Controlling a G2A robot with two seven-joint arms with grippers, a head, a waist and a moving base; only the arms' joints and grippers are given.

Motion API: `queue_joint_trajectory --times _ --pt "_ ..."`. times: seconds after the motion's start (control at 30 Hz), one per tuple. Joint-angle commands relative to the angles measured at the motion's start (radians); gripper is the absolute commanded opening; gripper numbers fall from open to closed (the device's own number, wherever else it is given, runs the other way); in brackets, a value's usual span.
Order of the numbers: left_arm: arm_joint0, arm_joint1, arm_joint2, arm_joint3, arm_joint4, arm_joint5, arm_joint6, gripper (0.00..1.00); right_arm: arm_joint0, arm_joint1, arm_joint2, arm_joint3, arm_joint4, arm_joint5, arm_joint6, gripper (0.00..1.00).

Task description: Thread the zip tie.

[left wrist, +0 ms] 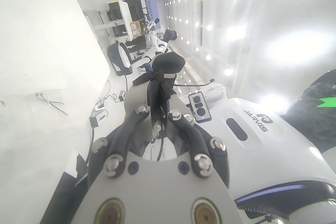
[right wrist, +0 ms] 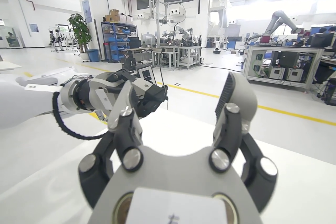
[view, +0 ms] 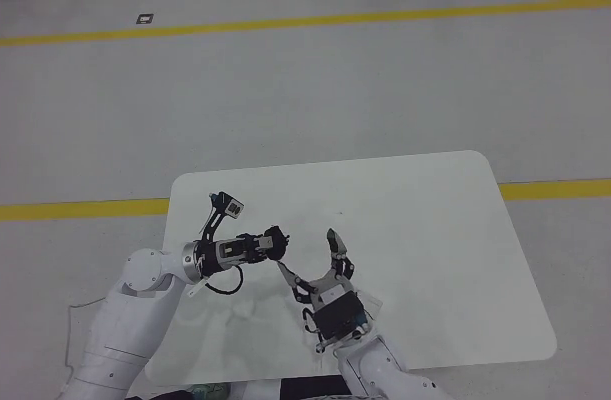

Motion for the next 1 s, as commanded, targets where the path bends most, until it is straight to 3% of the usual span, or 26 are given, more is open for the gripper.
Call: queue_joint_trajectory --times 0.0,0.3,0.37,0.43,0.57,0.73,0.83,0.9,0.97 --pt "0.000 0.000 0.000 0.000 0.000 0.000 0.000 0.00 -0.008 -0.001 0.002 -0.006 0.000 0.000 0.000 1.00" --pt "0.000 0.000 0.001 0.000 -0.001 0.002 0.006 0.00 -0.008 -0.001 0.002 -0.006 0.000 0.000 0.000 1.00" --pt "0.004 -0.001 0.003 -0.007 -0.033 0.026 0.027 0.00 -0.008 -0.001 0.002 -0.006 0.000 0.000 0.000 1.00" --pt "0.006 -0.001 -0.003 0.006 -0.167 0.083 -0.016 0.00 -0.007 -0.001 0.003 -0.006 0.000 -0.001 0.002 1.00" --pt "-0.004 0.003 -0.034 0.055 -0.297 0.148 -0.094 0.00 0.021 0.010 0.022 0.014 0.000 0.000 -0.013 1.00" --pt "-0.025 0.009 -0.043 0.107 -0.354 0.232 -0.186 0.00 0.047 0.038 0.033 0.036 0.000 0.000 -0.045 1.00" --pt "-0.036 0.011 -0.029 0.114 -0.388 0.278 -0.196 0.00 0.069 0.055 0.029 0.051 0.000 0.000 -0.063 1.00" --pt "-0.039 0.013 -0.026 0.124 -0.406 0.290 -0.196 0.00 0.089 0.068 0.023 0.066 0.000 0.000 -0.073 1.00" --pt "-0.046 0.015 -0.032 0.124 -0.381 0.270 -0.196 0.00 0.092 0.071 0.022 0.067 0.000 0.000 -0.075 1.00"
